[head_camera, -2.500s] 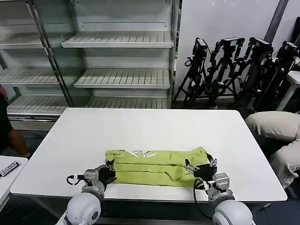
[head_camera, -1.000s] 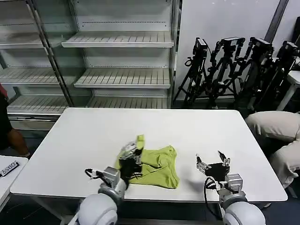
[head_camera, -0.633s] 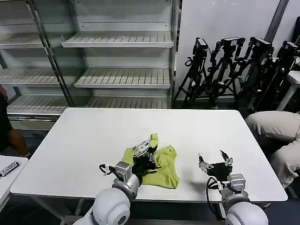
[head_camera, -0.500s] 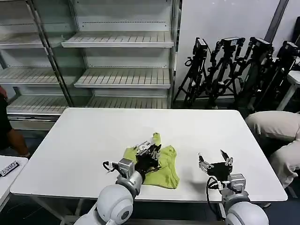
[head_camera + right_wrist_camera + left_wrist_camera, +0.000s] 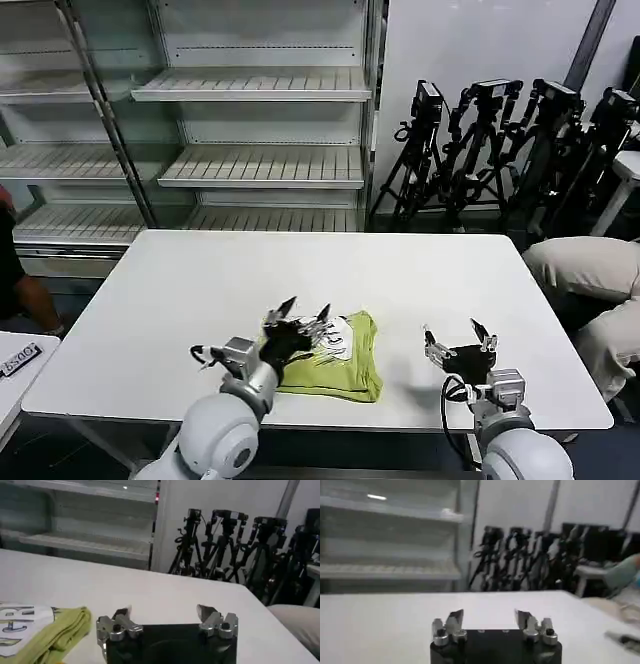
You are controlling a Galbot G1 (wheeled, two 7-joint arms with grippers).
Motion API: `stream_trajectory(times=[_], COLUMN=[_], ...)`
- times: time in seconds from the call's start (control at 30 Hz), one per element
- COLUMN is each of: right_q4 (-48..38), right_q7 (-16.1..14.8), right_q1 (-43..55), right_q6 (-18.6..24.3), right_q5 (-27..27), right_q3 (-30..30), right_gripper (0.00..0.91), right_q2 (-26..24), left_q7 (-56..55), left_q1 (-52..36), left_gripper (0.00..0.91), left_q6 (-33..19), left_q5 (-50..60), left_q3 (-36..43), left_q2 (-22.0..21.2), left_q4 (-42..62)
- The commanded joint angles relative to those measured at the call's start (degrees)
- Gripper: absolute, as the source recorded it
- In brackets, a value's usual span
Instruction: Fold and organize the clothes.
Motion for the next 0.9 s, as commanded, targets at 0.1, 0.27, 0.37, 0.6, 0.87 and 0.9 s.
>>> stream_trajectory(times=[0.1,0.27,0.37,0.6,0.87,0.9], right_q4=[-0.03,0.37,0.49,0.47,0.37,0.33], right_q7=[0.04,0.0,-0.02,0.02,0.04,0.03], right_q1=[0.0,-0.8,-1.25,-0.95,-0.97,-0.99], right_q6=[0.09,0.16,0.2,0.18,0.18,0.18], right_q5=[0.0,-0.02,0.0,0.02,0.01,0.0], right_q3=[-0.32,0.26,0.56,0.39,0.3,0.29], right_gripper=[0.907,0.907,0.907,0.907,0.907,0.907], right_q2=[-0.02,-0.09,-0.17,-0.18,-0.16,-0.12], left_q7=[-6.21,-6.04,-8.34,-7.66,-6.89,-6.68], left_q1=[7.33,5.73,4.97,4.15,3.98,4.09], left_gripper=[0.907,0.907,0.907,0.01,0.01,0.01], left_q6=[1.66,1.59,1.55,1.63,1.62,1.6], left_q5=[3.89,3.22,1.73,-0.97,-1.68,-1.48], left_q3=[-2.6,-3.12,-3.39,-2.71,-2.12,-1.99], left_q2=[1.99,1.28,0.72,0.28,-0.09,-0.18], left_q4=[6.31,10.64,11.75,12.98,12.69,12.61])
